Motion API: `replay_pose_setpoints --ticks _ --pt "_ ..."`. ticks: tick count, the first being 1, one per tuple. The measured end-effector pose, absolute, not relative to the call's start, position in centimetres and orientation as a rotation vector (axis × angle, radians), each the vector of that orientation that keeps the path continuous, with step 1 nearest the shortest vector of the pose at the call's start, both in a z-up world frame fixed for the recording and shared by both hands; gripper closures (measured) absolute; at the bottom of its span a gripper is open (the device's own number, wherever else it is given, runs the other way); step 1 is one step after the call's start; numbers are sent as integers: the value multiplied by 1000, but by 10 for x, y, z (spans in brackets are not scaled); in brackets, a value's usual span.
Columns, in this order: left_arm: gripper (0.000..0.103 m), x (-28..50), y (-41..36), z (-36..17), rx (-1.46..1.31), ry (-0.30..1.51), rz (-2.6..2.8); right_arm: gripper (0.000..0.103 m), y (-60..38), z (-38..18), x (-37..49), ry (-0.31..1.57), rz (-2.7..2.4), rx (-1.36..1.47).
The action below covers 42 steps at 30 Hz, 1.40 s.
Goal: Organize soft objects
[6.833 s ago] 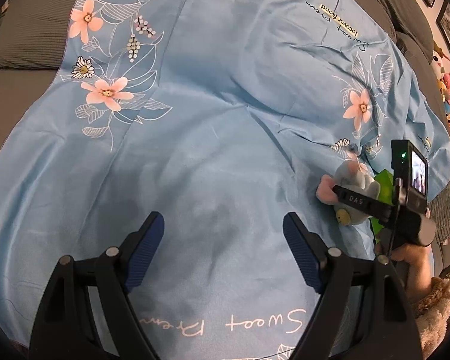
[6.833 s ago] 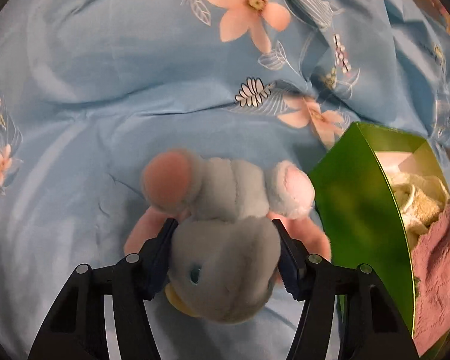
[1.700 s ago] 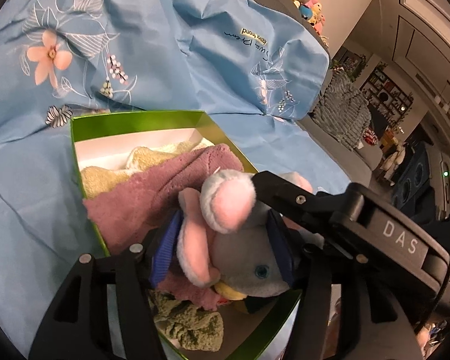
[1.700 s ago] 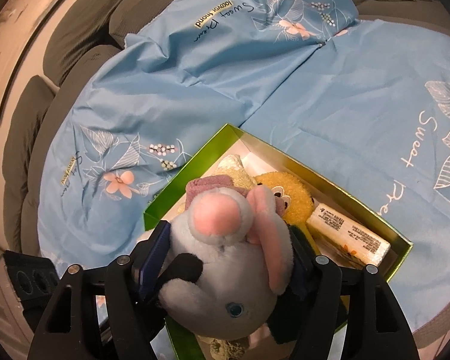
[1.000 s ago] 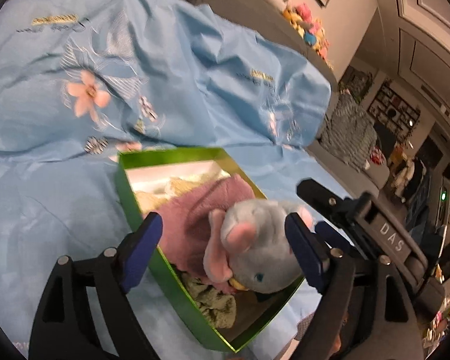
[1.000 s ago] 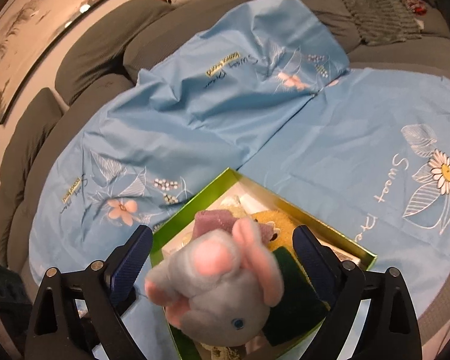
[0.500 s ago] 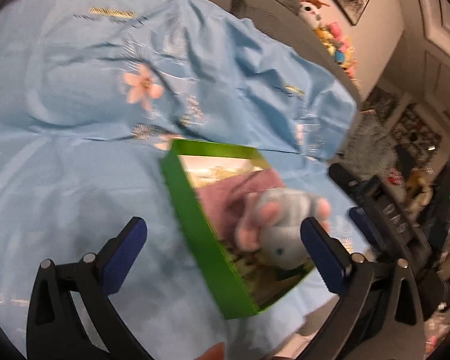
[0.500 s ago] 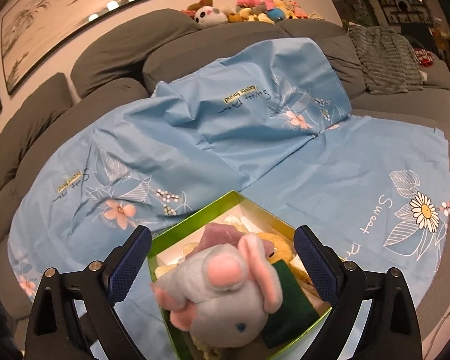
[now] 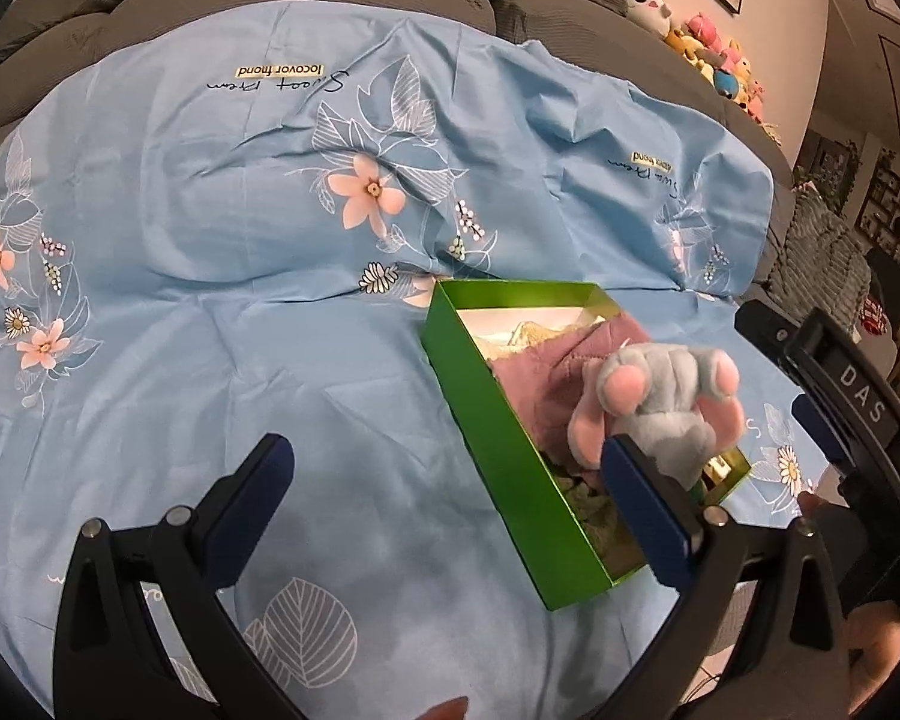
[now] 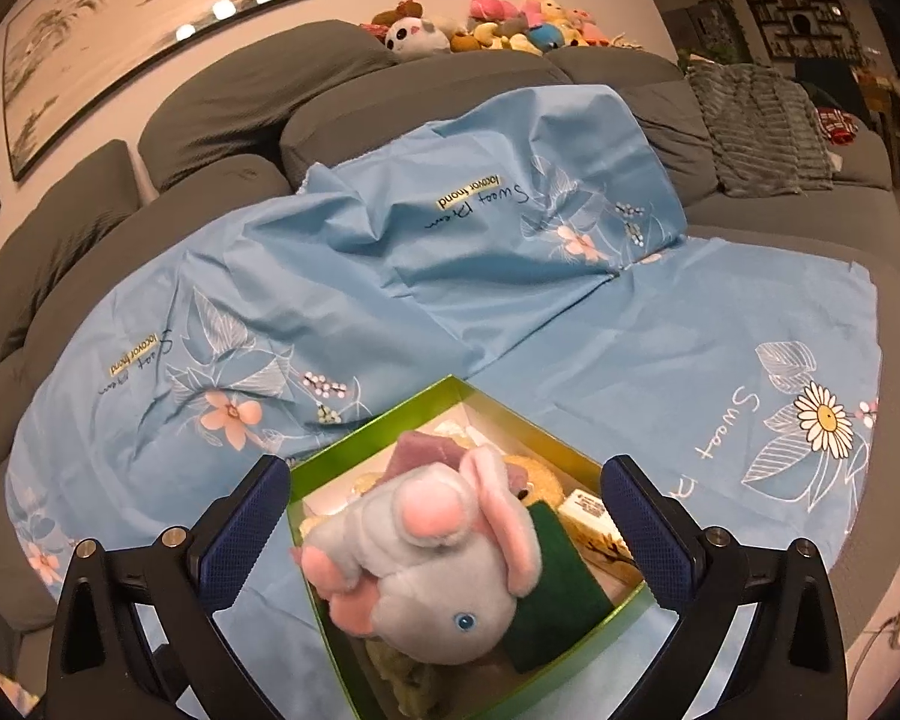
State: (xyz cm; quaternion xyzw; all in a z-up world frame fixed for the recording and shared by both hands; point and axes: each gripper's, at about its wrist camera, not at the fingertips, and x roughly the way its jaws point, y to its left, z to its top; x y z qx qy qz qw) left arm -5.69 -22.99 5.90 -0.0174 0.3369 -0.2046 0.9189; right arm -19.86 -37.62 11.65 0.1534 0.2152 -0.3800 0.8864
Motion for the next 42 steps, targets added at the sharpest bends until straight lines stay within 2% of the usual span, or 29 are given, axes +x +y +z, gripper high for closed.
replay_pose_setpoints --ticks 26,42 --pt "1 -64 -245 55 30 696 -424 0 -380 98 -188 548 -805 322" --pt "1 -43 -165 85 -43 638 -312 0 -374 102 -177 552 -763 288"
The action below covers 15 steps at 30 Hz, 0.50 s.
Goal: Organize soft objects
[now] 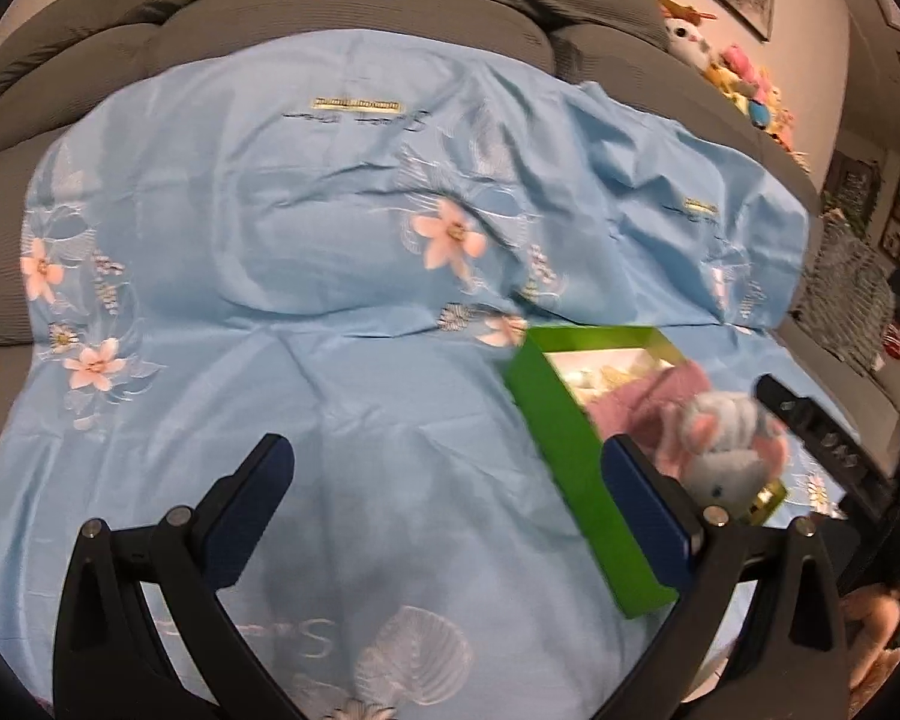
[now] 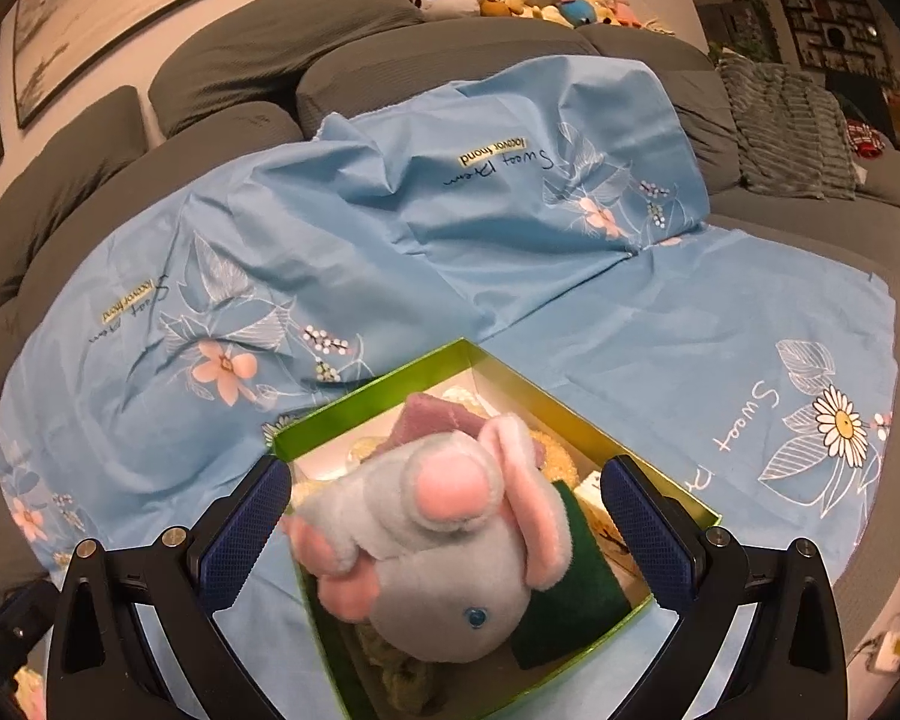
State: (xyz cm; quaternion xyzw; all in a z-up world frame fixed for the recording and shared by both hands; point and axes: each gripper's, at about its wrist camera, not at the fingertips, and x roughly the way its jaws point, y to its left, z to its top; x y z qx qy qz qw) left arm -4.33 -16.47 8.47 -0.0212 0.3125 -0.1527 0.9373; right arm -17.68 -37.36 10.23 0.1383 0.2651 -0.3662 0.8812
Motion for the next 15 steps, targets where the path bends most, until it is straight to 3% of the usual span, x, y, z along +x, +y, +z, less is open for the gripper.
replay_pose_setpoints --ticks 15 --pt "1 -71 -97 132 -64 589 -260 0 -319 167 -168 470 -649 265"
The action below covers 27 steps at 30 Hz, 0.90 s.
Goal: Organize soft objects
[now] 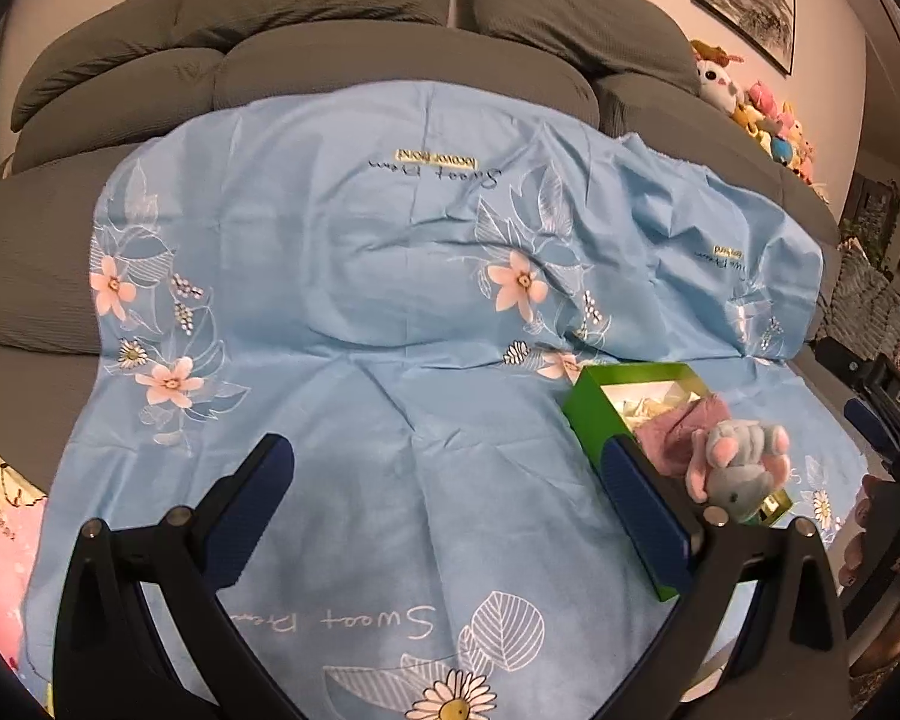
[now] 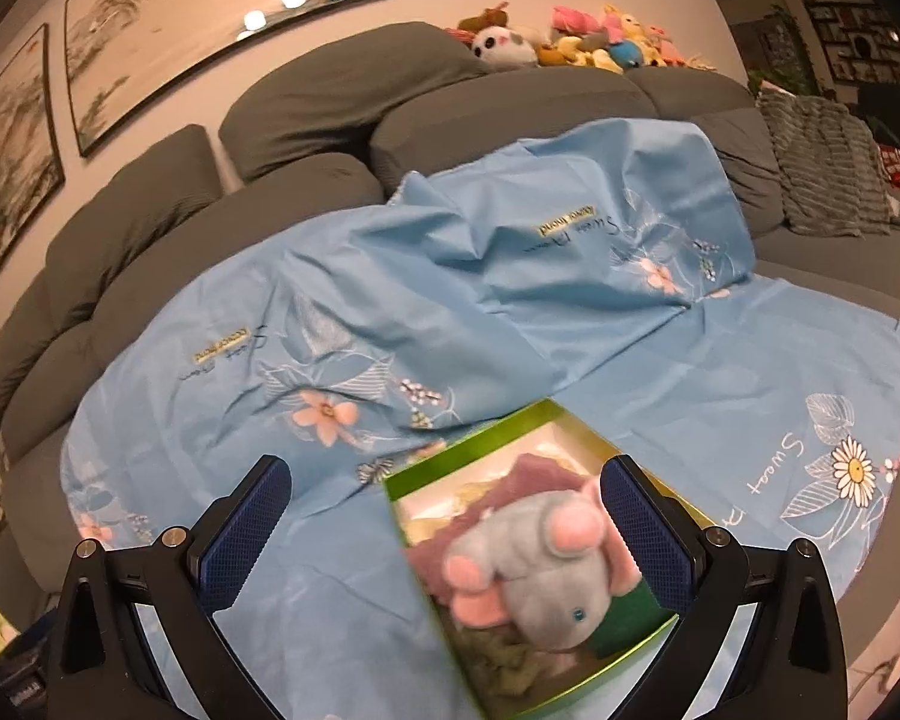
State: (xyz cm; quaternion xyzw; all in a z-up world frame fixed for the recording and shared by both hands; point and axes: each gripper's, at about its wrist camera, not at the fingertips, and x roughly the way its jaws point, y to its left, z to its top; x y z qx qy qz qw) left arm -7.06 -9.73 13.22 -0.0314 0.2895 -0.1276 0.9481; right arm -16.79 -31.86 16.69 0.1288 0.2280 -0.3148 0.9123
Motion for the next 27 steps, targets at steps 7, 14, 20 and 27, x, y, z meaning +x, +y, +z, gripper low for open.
replay_pose_setpoints --ticks 7,14,20,27 --pt "1 -95 -78 179 -83 528 -229 0 -268 221 -151 451 -601 159" --pt "1 -108 -57 215 -111 468 -223 0 -219 274 -164 355 -614 29" --pt "1 -94 -77 244 -81 454 -263 0 -221 299 -149 365 -673 -16" --pt "1 -67 -123 259 -74 448 -380 0 -256 313 -136 366 -737 9"
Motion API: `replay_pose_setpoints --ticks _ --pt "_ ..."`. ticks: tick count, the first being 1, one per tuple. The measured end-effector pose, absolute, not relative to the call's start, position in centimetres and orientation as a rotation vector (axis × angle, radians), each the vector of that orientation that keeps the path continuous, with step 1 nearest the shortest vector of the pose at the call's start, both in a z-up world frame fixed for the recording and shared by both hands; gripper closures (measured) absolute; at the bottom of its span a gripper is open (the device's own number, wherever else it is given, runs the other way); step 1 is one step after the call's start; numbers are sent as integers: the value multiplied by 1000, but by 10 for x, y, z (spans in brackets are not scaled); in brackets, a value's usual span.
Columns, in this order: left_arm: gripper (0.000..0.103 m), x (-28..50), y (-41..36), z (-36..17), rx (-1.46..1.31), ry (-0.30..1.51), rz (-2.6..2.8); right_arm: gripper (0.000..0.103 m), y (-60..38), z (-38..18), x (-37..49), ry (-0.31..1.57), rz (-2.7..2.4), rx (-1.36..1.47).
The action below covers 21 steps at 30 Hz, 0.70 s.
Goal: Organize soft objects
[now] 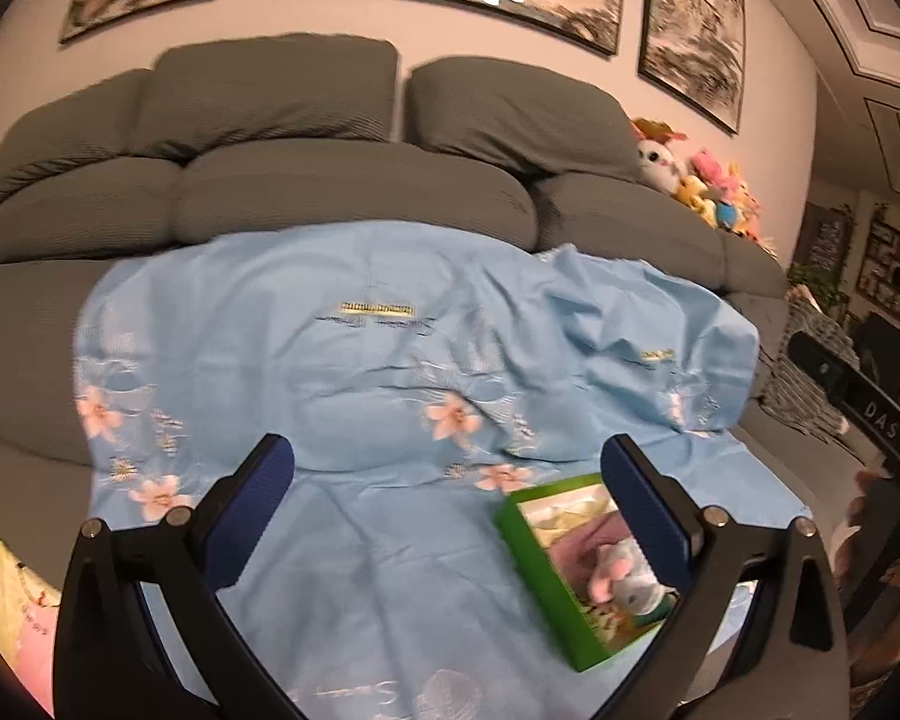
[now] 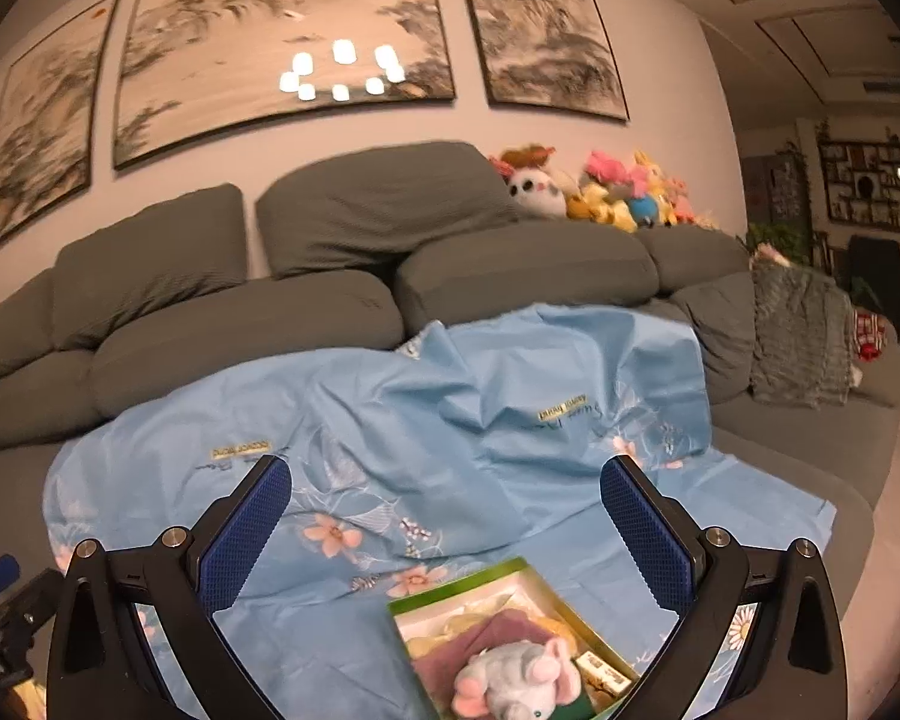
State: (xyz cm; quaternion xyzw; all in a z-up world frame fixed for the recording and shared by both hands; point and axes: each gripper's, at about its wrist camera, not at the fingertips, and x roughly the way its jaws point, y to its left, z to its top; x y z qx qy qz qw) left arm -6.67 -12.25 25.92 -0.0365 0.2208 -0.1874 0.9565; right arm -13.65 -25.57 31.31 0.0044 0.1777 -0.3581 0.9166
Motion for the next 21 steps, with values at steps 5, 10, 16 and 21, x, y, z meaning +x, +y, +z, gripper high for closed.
replay_pose_setpoints --ticks 5,10,16,21 --pt "1 -53 -169 228 -35 479 -454 0 -303 273 -158 392 -741 146" --pt "1 -45 -217 178 56 571 -490 0 -347 200 -176 518 -816 247" --pt "1 -33 -258 122 111 687 -545 0 -391 124 -195 640 -861 392" --pt "1 -26 -270 93 100 757 -572 0 -409 97 -196 691 -886 434"
